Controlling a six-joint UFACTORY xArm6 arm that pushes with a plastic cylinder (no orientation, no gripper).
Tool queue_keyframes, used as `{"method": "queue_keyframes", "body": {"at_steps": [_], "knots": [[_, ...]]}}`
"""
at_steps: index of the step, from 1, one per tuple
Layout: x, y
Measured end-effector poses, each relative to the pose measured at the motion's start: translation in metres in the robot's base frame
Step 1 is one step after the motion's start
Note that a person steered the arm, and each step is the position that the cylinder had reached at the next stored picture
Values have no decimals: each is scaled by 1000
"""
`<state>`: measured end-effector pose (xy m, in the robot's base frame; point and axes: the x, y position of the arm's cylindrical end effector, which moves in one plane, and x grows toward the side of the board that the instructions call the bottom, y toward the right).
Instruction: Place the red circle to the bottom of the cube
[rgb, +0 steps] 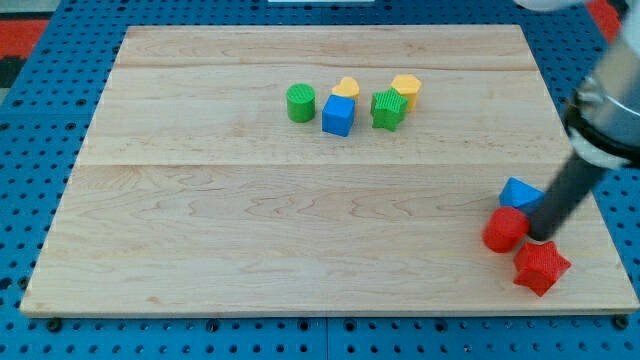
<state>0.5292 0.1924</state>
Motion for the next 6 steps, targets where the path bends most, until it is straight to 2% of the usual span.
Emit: {"method": "queue_keyframes", "body": {"at_steps": [1,2,3,4,5,6], "knots": [[-15,-72],[-2,-96],[33,-83],[32,-172],[20,-220],[-29,-226]]}}
